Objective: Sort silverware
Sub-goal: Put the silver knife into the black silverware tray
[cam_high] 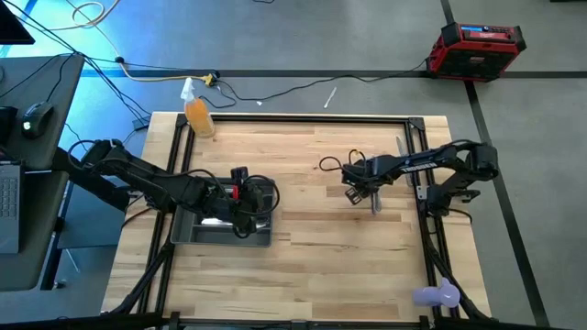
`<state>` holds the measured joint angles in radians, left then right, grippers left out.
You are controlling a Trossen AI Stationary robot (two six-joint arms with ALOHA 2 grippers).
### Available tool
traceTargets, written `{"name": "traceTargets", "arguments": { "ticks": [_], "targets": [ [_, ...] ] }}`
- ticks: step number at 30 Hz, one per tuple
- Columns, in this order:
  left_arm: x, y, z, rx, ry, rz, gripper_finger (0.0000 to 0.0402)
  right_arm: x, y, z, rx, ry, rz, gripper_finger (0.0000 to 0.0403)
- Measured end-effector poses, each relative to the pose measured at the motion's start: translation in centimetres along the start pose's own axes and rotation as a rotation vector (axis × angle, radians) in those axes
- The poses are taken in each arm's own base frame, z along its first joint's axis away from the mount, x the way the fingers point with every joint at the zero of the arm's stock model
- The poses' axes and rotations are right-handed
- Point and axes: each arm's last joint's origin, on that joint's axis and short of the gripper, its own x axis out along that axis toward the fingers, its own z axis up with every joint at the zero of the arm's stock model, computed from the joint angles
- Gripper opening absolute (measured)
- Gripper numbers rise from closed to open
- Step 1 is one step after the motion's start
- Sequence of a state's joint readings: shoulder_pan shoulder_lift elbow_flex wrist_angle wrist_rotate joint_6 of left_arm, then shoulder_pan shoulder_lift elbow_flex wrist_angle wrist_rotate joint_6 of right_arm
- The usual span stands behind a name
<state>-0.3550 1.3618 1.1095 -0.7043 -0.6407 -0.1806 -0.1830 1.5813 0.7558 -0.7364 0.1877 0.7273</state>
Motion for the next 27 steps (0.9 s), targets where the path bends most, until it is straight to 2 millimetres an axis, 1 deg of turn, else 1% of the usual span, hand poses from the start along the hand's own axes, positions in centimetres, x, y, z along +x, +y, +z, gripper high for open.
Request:
{"name": "traceTargets", "arguments": {
  "ticks": [2, 5, 7, 10, 13, 20, 27],
  "targets": [
    [0.1, 0.0, 0.0, 0.003, 0.003, 0.001, 0.0104, -0.3, 0.2, 0.0, -0.016, -0.008, 0.012, 0.0149],
    [0.1, 0.0, 0.0, 0.002, 0.003, 0.000, 0.0104, -1.3, 0.4, 0.2, -0.013, -0.046, 0.058, 0.0170],
    [0.1, 0.0, 0.0, 0.002, 0.003, 0.000, 0.0104, -1.6, 0.0, 0.2, 0.011, -0.057, 0.050, 0.0179],
    [0.1, -0.1, 0.0, 0.002, 0.003, 0.000, 0.0104, -1.6, -0.8, 0.3, 0.061, -0.057, -0.006, 0.0183],
    [0.3, -0.2, -0.1, 0.009, 0.012, 0.000, 0.0104, -1.5, -1.5, 0.7, 0.090, -0.046, -0.018, 0.0183],
    [0.8, -0.6, -0.2, 0.020, 0.029, -0.003, 0.0104, -1.3, -2.1, 1.3, 0.126, -0.045, -0.018, 0.0183],
    [1.0, -0.8, -0.2, 0.026, 0.037, -0.005, 0.0104, 0.7, -2.9, 0.5, 0.160, -0.022, 0.058, 0.0183]
  ]
}}
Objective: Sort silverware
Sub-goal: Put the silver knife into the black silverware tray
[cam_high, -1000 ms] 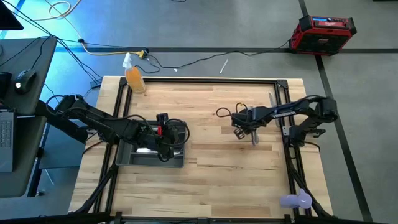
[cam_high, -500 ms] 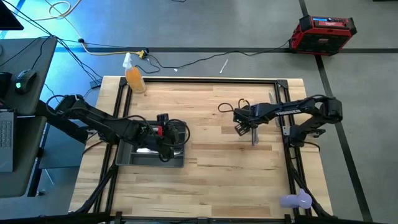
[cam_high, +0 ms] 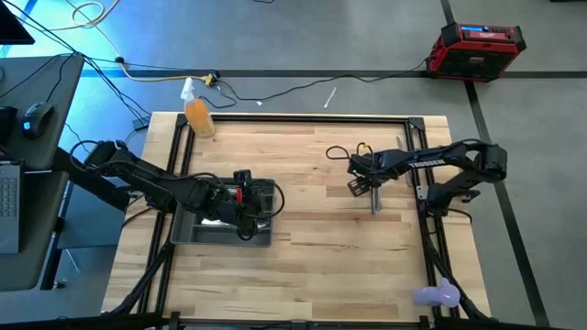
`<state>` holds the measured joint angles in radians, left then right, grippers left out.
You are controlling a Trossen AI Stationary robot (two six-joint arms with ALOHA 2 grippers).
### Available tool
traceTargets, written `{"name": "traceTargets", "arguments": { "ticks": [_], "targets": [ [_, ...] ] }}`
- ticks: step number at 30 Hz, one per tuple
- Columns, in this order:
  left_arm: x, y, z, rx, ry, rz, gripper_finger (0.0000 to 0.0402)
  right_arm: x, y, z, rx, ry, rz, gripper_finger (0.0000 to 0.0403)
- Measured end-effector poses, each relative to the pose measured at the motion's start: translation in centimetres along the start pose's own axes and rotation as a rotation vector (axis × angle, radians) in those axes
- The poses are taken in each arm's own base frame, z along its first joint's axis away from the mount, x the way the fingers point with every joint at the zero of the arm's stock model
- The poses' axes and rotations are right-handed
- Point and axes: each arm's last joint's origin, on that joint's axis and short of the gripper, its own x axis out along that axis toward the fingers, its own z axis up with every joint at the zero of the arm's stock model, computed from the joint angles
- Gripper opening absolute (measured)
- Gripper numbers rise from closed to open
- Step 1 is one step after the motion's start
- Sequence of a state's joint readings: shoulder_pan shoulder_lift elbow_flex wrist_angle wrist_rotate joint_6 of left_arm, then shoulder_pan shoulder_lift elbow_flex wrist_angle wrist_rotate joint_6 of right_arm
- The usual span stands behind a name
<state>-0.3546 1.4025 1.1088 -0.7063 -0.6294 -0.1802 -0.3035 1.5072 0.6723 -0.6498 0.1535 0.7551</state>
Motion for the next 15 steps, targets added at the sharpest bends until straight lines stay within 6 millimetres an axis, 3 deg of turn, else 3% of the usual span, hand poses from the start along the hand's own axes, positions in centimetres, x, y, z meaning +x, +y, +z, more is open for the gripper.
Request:
{"name": "traceTargets", "arguments": {
  "ticks": [6, 15],
  "targets": [
    [0.0, 0.0, 0.0, 0.000, -0.002, 0.001, 0.0104, 0.0, 1.1, -0.4, -0.023, -0.006, 0.071, 0.0183],
    [0.7, -0.7, 0.9, -0.002, -0.058, -0.046, 0.0104, -2.5, 6.5, -3.0, -0.288, 0.017, 0.343, 0.0183]
  ]
}}
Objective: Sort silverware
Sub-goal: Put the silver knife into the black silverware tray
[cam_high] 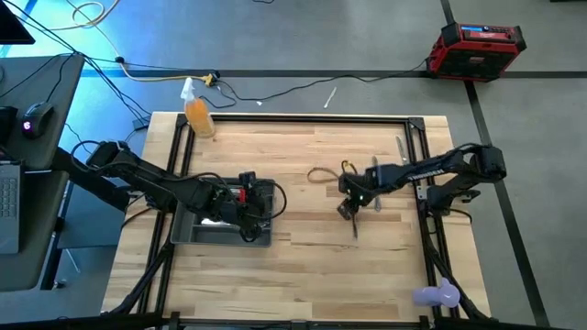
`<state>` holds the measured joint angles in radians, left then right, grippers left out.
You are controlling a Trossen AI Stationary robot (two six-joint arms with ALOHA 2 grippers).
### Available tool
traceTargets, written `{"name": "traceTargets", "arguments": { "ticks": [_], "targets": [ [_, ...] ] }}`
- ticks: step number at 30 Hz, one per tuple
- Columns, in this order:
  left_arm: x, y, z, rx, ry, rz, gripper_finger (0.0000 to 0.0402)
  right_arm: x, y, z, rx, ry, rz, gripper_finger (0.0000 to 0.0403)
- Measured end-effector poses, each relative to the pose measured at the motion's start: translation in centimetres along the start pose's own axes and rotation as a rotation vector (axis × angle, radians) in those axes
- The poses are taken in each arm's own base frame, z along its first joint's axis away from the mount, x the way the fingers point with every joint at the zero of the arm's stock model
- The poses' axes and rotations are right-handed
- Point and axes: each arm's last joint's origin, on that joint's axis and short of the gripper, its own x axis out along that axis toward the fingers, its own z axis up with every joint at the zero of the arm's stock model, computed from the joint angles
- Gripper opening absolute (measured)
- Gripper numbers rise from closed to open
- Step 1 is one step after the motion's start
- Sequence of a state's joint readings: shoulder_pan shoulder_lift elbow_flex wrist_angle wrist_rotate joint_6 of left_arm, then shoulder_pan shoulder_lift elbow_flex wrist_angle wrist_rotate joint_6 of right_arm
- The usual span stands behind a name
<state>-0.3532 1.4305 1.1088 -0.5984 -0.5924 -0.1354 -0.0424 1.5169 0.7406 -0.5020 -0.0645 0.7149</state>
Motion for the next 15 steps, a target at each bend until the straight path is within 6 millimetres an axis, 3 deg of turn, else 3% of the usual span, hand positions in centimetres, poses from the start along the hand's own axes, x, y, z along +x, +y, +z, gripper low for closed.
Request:
{"name": "traceTargets", "arguments": {
  "ticks": [8, 15],
  "targets": [
    [3.8, -3.0, 0.6, 0.095, -0.037, -0.099, 0.0104, -1.4, 6.1, -2.4, -0.206, -0.089, 0.103, 0.0183],
    [7.4, -5.4, -0.4, 0.175, 0.022, -0.135, 0.0104, -1.5, 7.0, -7.2, -0.014, -0.029, -0.051, 0.0174]
  ]
}}
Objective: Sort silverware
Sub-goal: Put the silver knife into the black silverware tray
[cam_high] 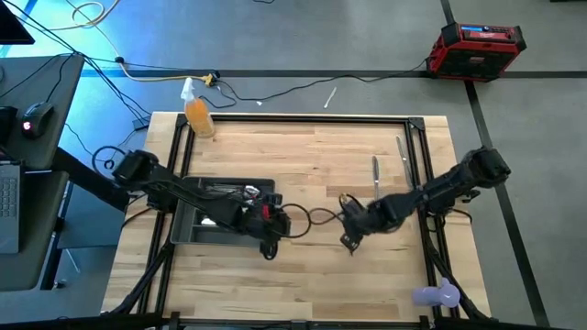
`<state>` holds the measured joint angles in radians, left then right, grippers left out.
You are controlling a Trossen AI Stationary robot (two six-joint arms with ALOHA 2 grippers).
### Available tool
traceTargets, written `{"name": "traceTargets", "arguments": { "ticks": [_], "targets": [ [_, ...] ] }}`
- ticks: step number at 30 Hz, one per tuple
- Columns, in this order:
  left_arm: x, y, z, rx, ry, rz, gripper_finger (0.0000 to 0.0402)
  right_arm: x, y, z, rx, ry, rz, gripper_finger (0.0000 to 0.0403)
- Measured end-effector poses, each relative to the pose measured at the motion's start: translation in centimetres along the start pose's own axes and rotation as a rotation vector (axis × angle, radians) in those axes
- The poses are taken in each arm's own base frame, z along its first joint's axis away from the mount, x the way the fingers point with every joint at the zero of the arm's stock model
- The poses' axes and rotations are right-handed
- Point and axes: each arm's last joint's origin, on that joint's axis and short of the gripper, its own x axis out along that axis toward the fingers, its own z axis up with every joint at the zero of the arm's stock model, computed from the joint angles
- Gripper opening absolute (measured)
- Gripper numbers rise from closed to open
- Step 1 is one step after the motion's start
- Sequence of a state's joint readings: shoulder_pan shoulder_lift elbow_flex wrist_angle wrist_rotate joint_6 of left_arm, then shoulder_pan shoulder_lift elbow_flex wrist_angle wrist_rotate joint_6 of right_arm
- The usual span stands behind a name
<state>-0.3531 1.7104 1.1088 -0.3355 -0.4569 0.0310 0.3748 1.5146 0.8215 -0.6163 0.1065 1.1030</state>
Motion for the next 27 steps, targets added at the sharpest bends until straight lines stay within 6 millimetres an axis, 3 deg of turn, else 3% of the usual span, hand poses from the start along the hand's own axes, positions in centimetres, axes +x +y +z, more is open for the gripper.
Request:
{"name": "traceTargets", "arguments": {
  "ticks": [6, 12, 18, 22, 27],
  "targets": [
    [0.4, -0.2, -0.3, -0.006, 0.027, -0.001, 0.0104, 0.1, 1.0, -2.7, 0.069, 0.012, -0.014, 0.0142],
    [0.4, -0.2, -0.3, -0.007, 0.024, -0.001, 0.0104, 2.7, 2.0, -3.2, 0.095, 0.068, -0.026, 0.0123],
    [0.4, -0.2, -0.3, -0.008, 0.023, -0.002, 0.0104, 3.5, 4.3, -1.3, 0.057, -0.055, 0.116, 0.0121],
    [0.4, -0.2, -0.3, -0.008, 0.023, -0.003, 0.0104, 2.2, 5.8, 0.8, -0.003, -0.254, 0.145, 0.0121],
    [0.4, -0.3, -0.2, -0.010, 0.020, -0.027, 0.0104, 1.0, 6.3, 2.3, -0.105, -0.282, 0.116, 0.0121]
  ]
}}
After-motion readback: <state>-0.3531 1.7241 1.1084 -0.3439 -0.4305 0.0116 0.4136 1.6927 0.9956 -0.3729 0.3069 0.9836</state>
